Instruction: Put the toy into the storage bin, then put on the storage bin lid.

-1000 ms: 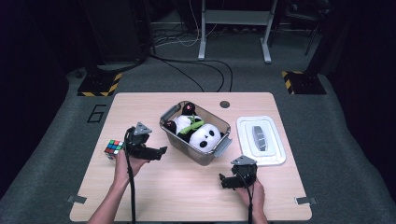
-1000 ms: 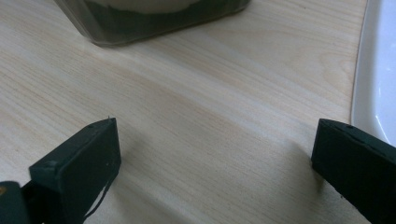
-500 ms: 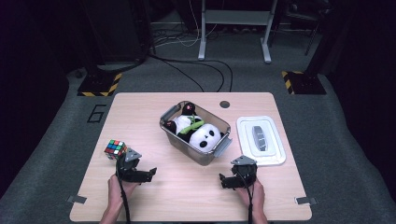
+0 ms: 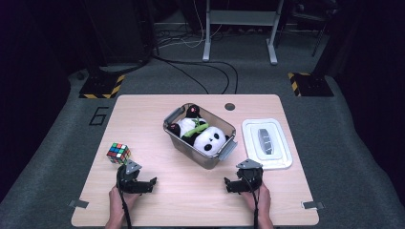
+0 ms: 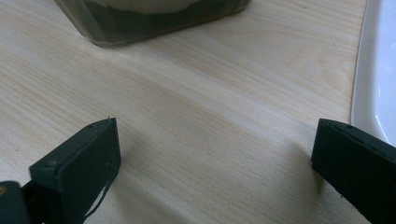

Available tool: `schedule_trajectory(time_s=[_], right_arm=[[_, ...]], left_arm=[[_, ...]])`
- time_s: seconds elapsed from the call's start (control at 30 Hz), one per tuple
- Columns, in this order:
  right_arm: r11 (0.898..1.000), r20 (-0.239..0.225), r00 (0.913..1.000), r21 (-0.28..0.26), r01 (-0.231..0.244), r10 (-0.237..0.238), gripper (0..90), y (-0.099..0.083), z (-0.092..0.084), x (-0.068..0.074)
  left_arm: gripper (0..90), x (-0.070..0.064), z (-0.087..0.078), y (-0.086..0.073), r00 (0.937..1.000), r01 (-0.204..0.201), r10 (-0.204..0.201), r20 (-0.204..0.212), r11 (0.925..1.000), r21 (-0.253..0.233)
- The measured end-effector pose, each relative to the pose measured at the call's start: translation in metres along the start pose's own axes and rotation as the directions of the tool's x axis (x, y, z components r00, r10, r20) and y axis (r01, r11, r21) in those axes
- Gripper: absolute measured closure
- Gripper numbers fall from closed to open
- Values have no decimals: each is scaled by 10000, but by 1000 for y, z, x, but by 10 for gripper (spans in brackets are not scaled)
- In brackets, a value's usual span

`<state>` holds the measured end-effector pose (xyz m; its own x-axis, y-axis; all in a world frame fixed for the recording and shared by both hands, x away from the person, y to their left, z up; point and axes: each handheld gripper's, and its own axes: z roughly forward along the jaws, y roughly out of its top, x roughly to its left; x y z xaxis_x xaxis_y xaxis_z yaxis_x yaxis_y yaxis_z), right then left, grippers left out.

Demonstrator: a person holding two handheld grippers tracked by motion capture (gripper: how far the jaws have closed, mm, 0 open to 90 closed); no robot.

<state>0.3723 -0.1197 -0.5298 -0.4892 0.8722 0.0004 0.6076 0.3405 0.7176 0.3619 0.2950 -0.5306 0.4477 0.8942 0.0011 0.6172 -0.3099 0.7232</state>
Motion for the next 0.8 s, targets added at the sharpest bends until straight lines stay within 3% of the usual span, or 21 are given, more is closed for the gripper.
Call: schedule_trajectory(time_s=[0.8], right_arm=[[10000,23,10000,17,-17,17,7,0,0,0]], left_arm=[[36,0,0,0,10000,37,-37,-24,10000,29]])
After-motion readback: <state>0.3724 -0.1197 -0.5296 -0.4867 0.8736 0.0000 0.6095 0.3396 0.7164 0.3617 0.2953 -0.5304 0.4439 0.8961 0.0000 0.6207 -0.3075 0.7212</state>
